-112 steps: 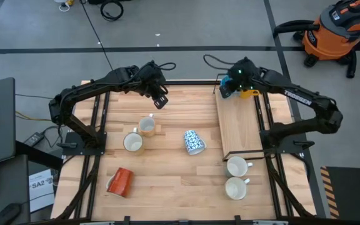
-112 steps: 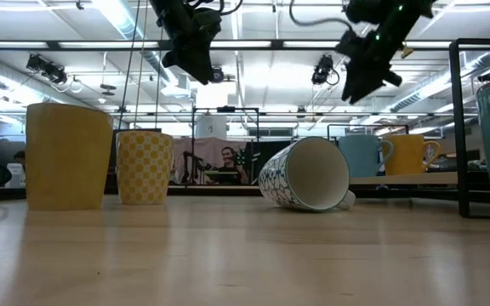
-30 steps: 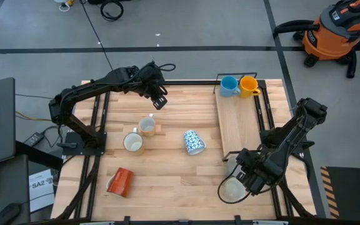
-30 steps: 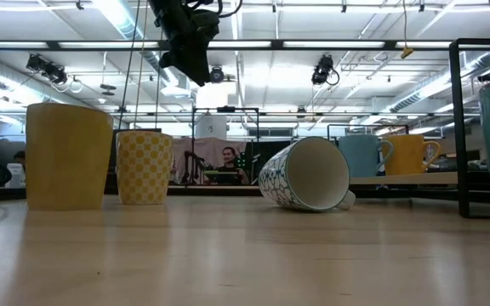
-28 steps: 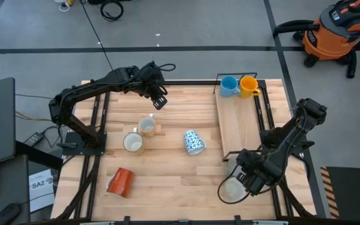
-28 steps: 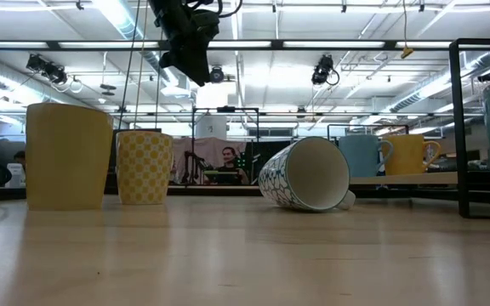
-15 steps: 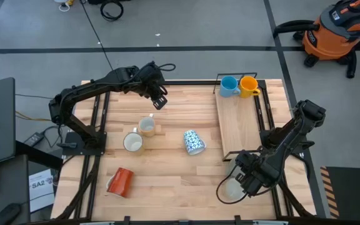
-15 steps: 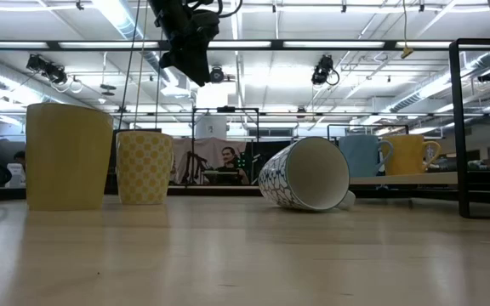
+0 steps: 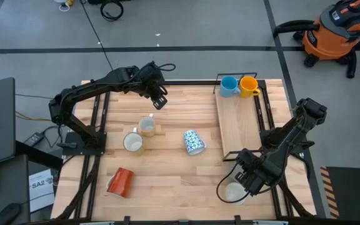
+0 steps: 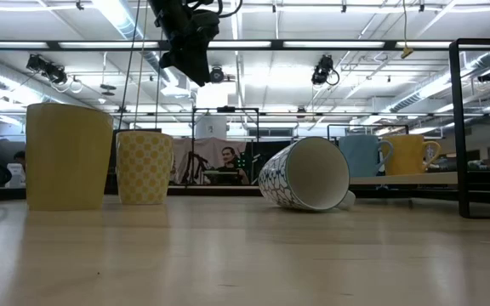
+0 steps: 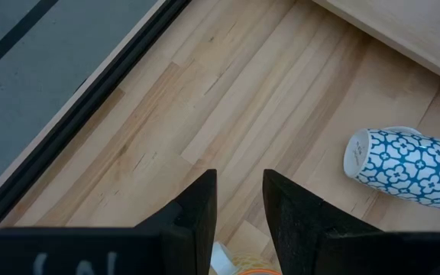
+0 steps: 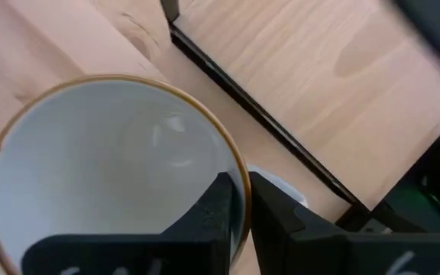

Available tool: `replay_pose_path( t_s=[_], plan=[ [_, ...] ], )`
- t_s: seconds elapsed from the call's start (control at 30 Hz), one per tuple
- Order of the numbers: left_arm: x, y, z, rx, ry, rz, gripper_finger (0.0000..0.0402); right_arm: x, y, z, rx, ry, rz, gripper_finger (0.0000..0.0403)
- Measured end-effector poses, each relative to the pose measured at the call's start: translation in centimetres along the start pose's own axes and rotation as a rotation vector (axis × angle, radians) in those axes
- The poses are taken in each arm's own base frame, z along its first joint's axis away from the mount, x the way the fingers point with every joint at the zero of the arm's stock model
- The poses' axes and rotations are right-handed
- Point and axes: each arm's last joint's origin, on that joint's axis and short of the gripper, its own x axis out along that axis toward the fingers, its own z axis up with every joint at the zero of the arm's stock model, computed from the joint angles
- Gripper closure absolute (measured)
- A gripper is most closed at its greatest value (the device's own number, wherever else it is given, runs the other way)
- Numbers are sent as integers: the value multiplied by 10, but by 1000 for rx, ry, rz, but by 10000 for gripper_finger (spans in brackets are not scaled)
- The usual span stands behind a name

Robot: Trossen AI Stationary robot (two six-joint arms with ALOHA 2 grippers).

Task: Place coffee mugs
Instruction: Put the green mug on the shelf

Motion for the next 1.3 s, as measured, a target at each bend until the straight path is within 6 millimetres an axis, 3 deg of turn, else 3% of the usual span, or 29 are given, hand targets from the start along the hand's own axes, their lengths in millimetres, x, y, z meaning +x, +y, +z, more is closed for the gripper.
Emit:
replay_pose_path(
  t_s=[0.6,1.3],
  plan=[
    [0,0,0,2,0,0,288,-34,-35,12,89,127,169,376],
    [0,0,0,3,0,0,288,-71,-100,32,176,183,460,377]
  ],
)
